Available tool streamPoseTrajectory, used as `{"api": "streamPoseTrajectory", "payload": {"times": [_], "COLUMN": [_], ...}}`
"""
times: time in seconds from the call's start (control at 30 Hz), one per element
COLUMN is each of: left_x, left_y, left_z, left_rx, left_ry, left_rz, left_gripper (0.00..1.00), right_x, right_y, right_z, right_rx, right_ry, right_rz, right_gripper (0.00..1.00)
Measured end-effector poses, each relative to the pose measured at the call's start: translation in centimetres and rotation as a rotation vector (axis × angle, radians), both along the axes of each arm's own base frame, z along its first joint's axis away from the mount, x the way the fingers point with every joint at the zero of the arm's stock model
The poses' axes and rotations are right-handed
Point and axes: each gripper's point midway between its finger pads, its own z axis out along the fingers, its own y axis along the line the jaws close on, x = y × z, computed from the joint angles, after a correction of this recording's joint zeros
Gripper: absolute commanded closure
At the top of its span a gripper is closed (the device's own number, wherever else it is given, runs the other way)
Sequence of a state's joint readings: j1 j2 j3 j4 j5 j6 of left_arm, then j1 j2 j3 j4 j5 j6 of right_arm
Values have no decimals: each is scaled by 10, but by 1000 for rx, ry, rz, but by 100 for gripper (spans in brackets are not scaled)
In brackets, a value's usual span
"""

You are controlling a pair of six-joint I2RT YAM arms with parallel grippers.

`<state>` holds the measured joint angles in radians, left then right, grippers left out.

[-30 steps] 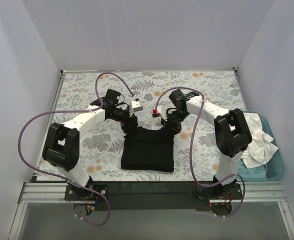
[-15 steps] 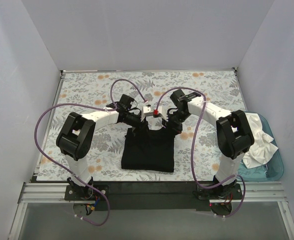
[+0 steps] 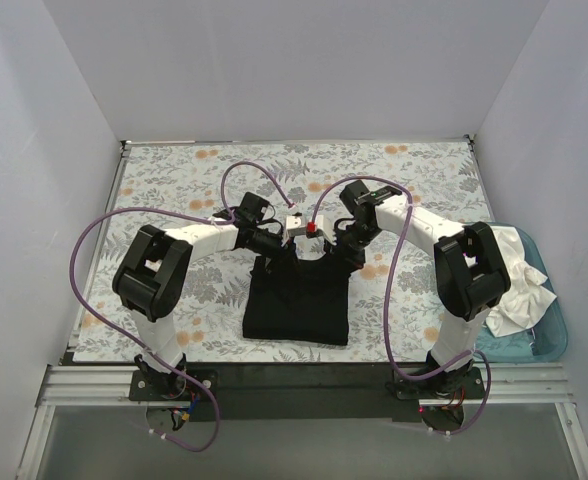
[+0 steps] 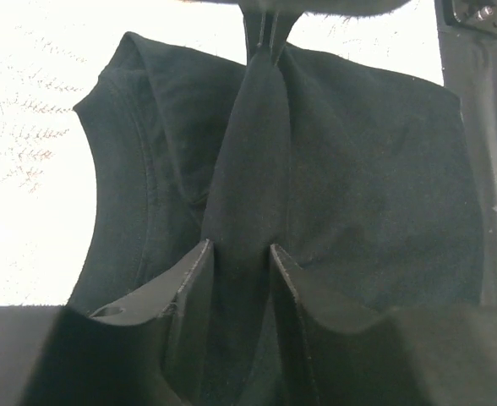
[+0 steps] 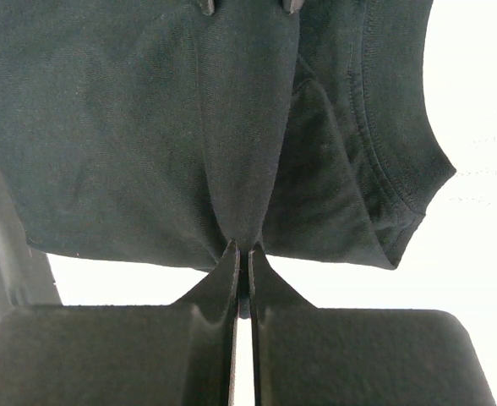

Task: Fold and stack the t-shirts
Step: Fold the tshirt

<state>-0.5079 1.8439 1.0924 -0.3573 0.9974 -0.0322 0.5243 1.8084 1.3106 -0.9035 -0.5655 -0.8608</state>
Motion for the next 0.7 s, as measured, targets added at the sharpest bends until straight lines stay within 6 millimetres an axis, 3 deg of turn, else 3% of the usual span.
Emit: {"api": "streamPoseTrajectory", "payload": {"times": [0.17,0.3,0.4,0.47,0.5,0.7], "left_x": [-3,-8,-13,-16,-19,-27], "left_y": [0,0,2,4,5,10], "left_z": [0,0,3,5,6,-3], "left_rx": [-6,-9,-11,-14,-14,24], "left_ry": [11,23,21,15,14,-29], "left_rz": [-3,-7,-7,-7,-7,2], "left_gripper": [83,100,100,100,100,100], "right_x": [-1,-2,-3,-3,-3,2], "right_y": [-1,-2,-2,-1,0,2], "right_z": [-1,-1,0,1,3,16], "right_rx": [-4,-4,1,2,7,64], "right_ry": [-2,-4,-9,-8,-7,15], "right_rz": [-1,-4,-13,-20,-29,-98], "right_gripper": [99,99,97,82,69,58]}}
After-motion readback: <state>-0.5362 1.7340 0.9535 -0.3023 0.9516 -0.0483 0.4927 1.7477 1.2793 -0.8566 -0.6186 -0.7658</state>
